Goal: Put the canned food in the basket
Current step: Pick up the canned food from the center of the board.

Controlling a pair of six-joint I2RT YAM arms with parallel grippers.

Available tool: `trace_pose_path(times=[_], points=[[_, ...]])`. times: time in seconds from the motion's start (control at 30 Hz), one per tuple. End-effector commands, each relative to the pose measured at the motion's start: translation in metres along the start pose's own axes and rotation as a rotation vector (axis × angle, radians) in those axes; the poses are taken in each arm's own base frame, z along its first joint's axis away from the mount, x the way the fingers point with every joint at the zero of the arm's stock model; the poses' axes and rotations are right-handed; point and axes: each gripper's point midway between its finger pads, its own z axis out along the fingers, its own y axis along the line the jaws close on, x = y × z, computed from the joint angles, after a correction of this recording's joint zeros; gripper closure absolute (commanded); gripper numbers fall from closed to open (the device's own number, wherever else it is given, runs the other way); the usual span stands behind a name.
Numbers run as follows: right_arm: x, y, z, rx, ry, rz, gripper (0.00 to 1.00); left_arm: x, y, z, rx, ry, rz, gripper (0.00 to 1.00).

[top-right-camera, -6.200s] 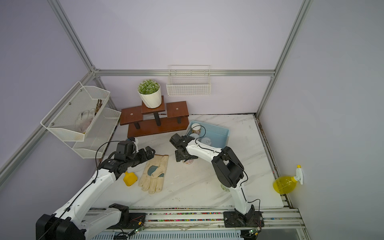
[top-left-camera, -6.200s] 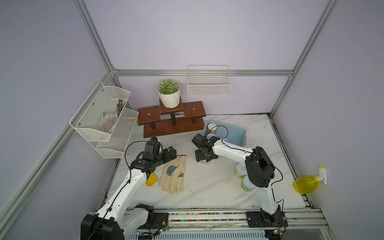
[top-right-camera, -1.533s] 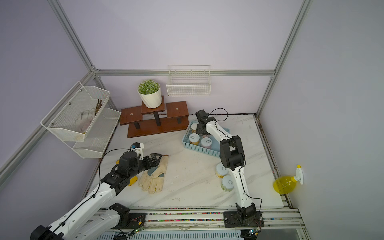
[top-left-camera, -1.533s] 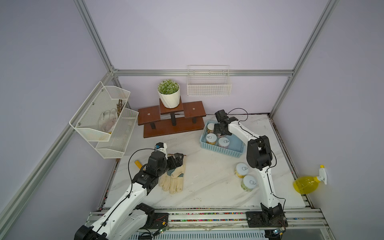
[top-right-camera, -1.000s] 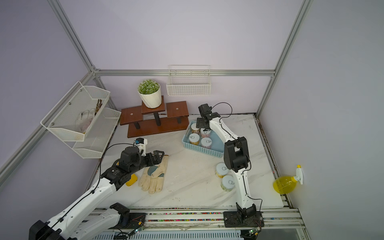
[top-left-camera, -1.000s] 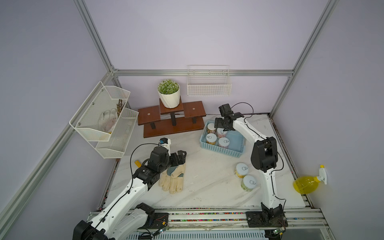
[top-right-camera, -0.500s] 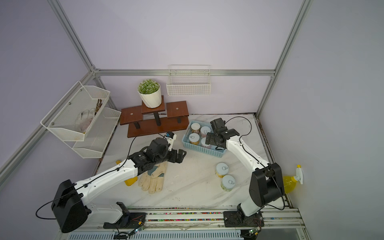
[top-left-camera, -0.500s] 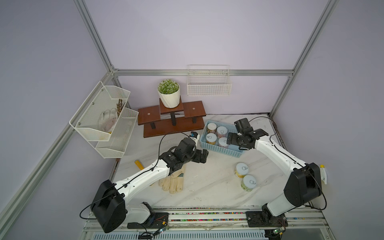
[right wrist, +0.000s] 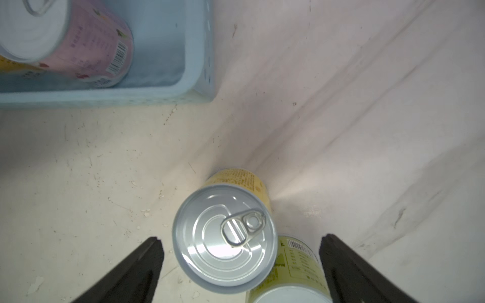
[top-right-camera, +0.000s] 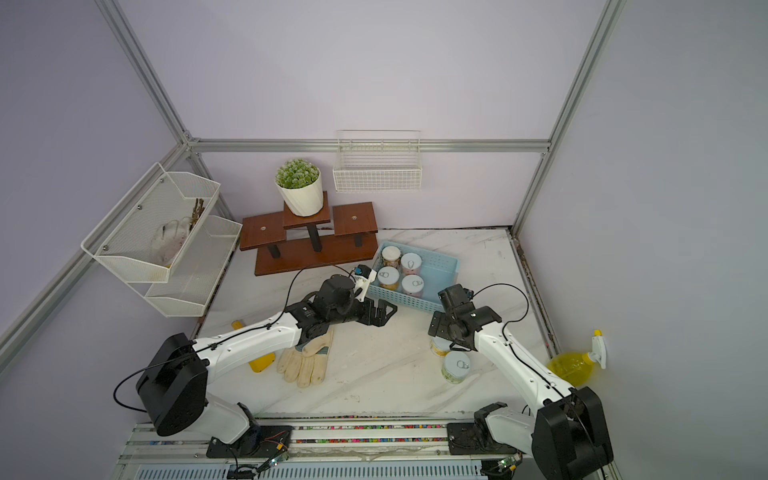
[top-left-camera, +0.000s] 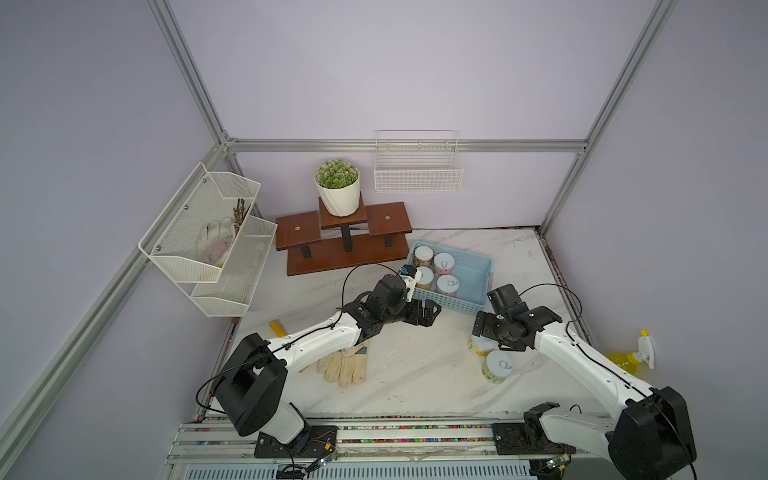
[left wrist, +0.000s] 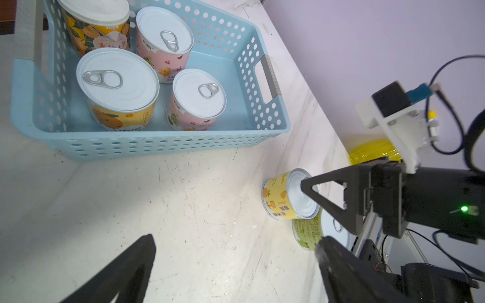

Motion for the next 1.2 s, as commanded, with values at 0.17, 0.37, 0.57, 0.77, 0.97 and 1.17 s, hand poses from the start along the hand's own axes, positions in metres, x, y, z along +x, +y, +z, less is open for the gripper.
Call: trace_pose_path(times=[0.17,0.37,0.57,0.77,0.97,1.17], points=[[0.006,0.016,0.015,-0.044,0.082,-0.050,0.01,-0.019,0.002,-0.019,0.096,-0.077,-0.082,0.00],[0.001,0.007,0.021,0.031,0.077,-0.068,0.01,-0.011,0.017,-0.035,0.054,-0.091,-0.093,0.00],[0.002,0.009,0.027,0.042,0.111,-0.097,0.03,-0.006,0.037,-0.051,-0.014,-0.115,-0.122,0.00],[0.005,0.014,0.027,0.020,0.130,-0.109,0.11,-0.005,0.055,-0.072,-0.070,-0.143,-0.145,0.00],[0.008,0.021,0.025,-0.007,0.142,-0.127,0.18,-0.003,0.072,-0.093,-0.182,-0.157,-0.125,0.00],[0.017,0.042,0.019,-0.037,0.143,-0.155,0.22,-0.005,0.089,-0.118,-0.282,-0.201,-0.134,0.00]])
